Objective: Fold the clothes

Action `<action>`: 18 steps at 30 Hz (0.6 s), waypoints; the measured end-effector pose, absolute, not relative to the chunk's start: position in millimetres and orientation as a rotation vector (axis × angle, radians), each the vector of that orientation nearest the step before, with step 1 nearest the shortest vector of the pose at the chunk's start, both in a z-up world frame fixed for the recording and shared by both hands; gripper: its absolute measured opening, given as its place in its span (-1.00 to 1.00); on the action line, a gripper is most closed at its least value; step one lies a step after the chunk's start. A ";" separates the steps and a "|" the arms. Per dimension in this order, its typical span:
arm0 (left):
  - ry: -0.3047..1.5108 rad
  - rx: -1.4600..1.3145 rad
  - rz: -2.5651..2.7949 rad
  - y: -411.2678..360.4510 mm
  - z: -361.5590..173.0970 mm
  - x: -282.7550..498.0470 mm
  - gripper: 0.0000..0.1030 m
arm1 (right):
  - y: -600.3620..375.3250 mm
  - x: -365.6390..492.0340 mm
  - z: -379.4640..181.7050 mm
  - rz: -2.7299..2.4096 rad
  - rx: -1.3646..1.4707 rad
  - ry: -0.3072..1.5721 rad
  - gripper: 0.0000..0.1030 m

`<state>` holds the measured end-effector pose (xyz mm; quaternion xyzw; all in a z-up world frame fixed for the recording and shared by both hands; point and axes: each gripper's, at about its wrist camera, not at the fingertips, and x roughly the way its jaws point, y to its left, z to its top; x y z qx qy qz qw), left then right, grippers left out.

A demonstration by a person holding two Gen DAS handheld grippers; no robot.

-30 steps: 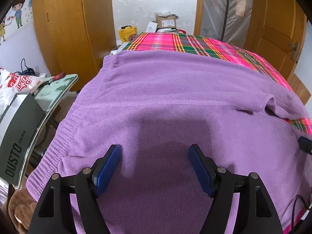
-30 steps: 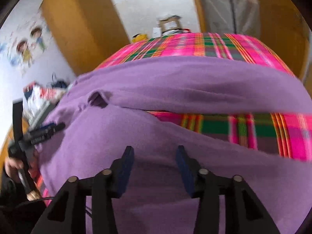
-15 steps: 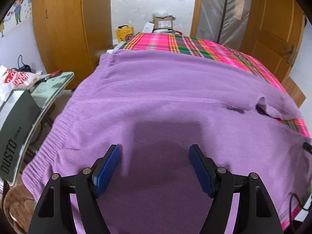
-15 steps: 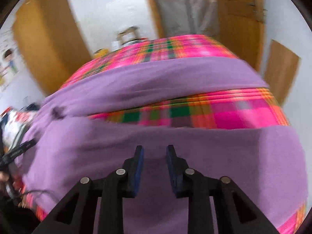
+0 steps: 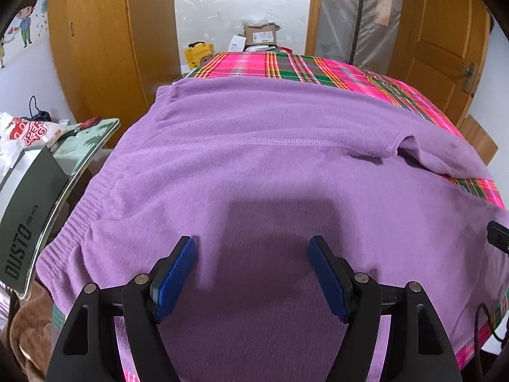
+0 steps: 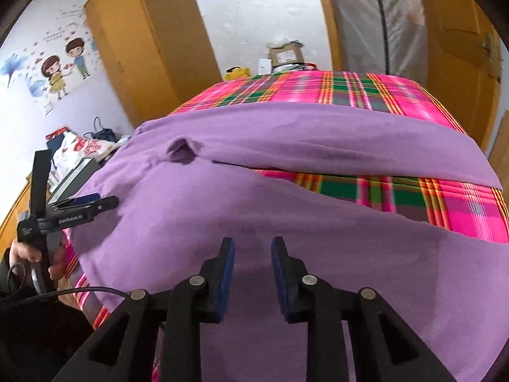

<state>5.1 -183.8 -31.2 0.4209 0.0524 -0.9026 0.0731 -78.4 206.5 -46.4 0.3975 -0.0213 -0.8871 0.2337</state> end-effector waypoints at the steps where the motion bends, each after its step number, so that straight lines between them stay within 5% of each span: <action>1: 0.158 1.263 -2.710 -183.9 -31.2 6.9 0.46 | 203.7 -77.7 -46.6 -2.430 1.089 -0.055 -0.50; 18: 0.131 1.228 -2.722 -179.7 -35.8 24.9 0.52 | 182.0 -54.2 -50.4 -2.357 1.023 -0.069 -0.50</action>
